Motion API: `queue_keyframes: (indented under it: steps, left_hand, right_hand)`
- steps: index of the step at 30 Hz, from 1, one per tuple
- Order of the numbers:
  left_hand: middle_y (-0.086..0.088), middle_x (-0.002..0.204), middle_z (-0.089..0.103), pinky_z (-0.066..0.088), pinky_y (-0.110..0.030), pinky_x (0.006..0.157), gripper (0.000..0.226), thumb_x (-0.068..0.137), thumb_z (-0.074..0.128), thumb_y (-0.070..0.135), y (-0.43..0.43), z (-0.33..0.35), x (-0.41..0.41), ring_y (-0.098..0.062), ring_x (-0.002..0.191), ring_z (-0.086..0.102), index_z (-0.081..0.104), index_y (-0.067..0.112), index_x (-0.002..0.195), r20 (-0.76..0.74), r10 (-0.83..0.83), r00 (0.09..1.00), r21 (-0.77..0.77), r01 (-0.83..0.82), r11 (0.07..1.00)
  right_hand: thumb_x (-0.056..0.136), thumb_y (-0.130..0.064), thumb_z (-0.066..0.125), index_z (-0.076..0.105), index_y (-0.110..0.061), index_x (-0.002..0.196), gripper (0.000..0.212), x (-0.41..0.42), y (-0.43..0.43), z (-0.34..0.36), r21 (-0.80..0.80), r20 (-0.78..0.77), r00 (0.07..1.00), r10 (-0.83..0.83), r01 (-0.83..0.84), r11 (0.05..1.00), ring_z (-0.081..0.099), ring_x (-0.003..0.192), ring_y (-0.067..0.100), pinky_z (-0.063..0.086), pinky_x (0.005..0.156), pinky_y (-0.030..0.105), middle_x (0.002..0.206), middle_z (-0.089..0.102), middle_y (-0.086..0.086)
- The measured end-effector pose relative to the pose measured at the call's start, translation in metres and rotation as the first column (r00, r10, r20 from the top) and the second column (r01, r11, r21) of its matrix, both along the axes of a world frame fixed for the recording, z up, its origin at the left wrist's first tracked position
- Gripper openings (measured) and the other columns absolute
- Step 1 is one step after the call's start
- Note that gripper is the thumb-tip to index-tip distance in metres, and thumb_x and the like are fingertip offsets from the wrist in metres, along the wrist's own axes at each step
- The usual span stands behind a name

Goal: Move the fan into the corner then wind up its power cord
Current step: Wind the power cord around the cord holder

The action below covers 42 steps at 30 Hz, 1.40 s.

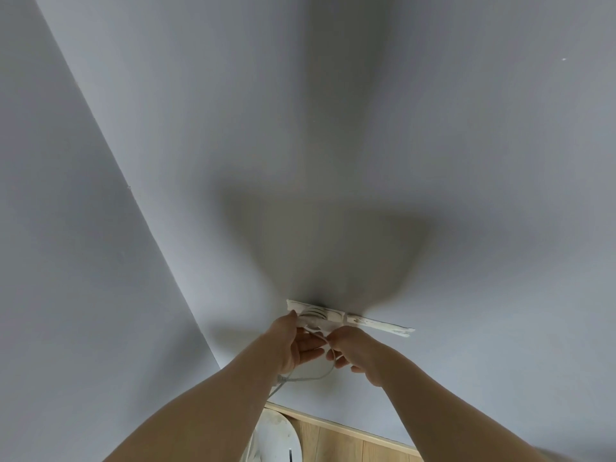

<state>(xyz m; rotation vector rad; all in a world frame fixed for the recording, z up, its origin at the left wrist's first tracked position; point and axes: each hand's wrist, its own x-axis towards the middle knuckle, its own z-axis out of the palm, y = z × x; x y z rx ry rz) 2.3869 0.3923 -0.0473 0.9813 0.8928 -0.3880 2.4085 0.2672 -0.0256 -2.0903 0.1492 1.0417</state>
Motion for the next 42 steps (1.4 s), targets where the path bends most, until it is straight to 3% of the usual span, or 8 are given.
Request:
queue_keyframes:
  steps: [8,14,18,22,26,31,37,42]
  left_hand:
    - [-0.015,0.102,0.066,0.047,-0.037,0.085,0.047,0.102,0.03,0.038,0.008,-0.004,0.006,-0.026,0.097,0.061,0.058,0.004,0.117,-0.04,-0.051,0.998,0.115,0.056,0.992]
    - [-0.008,0.079,0.061,0.046,-0.028,0.061,0.044,0.1,0.038,0.04,0.01,-0.007,0.009,-0.018,0.065,0.057,0.058,0.005,0.082,-0.101,-0.048,0.994,0.261,0.073,0.963]
    - [-0.006,0.071,0.057,0.044,-0.027,0.058,0.041,0.099,0.041,0.039,0.008,-0.006,0.013,-0.016,0.057,0.052,0.056,0.006,0.08,-0.123,-0.023,0.992,0.341,0.064,0.938]
    - [-0.005,0.067,0.055,0.043,-0.025,0.056,0.041,0.099,0.041,0.038,0.007,-0.004,0.012,-0.015,0.054,0.049,0.056,0.006,0.078,-0.124,-0.018,0.992,0.361,0.062,0.931]
    - [-0.005,0.068,0.057,0.044,-0.025,0.056,0.041,0.099,0.041,0.039,0.008,-0.004,0.01,-0.014,0.055,0.052,0.056,0.007,0.078,-0.108,-0.03,0.994,0.373,0.069,0.925]
    - [-0.006,0.079,0.06,0.047,-0.03,0.062,0.039,0.1,0.04,0.039,0.01,0.008,0.004,-0.017,0.067,0.058,0.053,0.007,0.081,-0.127,-0.115,0.985,0.342,0.152,0.927]
    - [-0.006,0.084,0.061,0.048,-0.029,0.061,0.033,0.099,0.044,0.036,0.017,0.01,0.002,-0.016,0.069,0.059,0.055,0.005,0.105,-0.106,-0.179,0.978,0.44,0.208,0.873]
    - [-0.008,0.091,0.059,0.048,-0.029,0.061,0.034,0.097,0.045,0.031,0.023,0.012,0.004,-0.021,0.076,0.061,0.056,0.004,0.115,-0.051,-0.12,0.991,0.563,0.128,0.817]
  right_hand:
    - [0.095,-0.044,0.044,0.045,-0.009,0.059,0.05,0.001,-0.001,-0.004,-0.115,-0.064,0.998,0.01,-0.017,0.993,0.033,0.047,0.013,0.047,0.061,0.025,0.054,0.032,0.001]
    - [0.095,-0.035,0.048,0.055,-0.01,0.06,0.043,0.006,-0.022,-0.007,-0.308,0.113,0.988,0.102,-0.062,0.949,0.034,0.045,0.011,0.029,0.047,0.018,0.053,0.041,-0.002]
    - [0.09,-0.016,0.046,0.066,-0.004,0.105,0.028,0.014,-0.024,-0.015,-0.367,0.167,0.977,0.129,-0.06,0.928,0.055,0.071,0.017,0.04,0.06,0.022,0.088,0.068,0.003]
    - [0.096,-0.024,0.043,0.055,-0.012,0.105,0.019,0.012,-0.032,-0.022,-0.468,0.247,0.945,0.217,-0.08,0.88,0.051,0.086,0.022,0.039,0.073,0.026,0.094,0.054,0.003]
    - [0.096,-0.046,0.041,0.057,-0.016,0.112,0.038,0.014,-0.044,-0.017,-0.55,0.371,0.905,0.21,0.032,0.834,0.064,0.104,0.022,0.043,0.077,0.028,0.108,0.068,0.002]
    - [0.101,-0.028,0.038,0.057,-0.005,0.118,0.035,0.014,-0.036,-0.008,-0.38,0.525,0.851,0.007,0.227,0.896,0.061,0.11,0.033,0.047,0.084,0.034,0.117,0.065,0.012]
    - [0.101,-0.022,0.033,0.059,0.002,0.103,0.035,0.01,-0.019,0.0,-0.126,0.618,0.764,-0.187,0.33,0.936,0.057,0.088,0.035,0.037,0.069,0.029,0.098,0.064,0.019]
    - [0.092,-0.007,0.036,0.059,0.001,0.081,0.027,0.015,-0.004,0.01,0.189,0.402,0.759,-0.513,0.479,0.857,0.044,0.065,0.027,0.035,0.06,0.03,0.068,0.05,0.009]
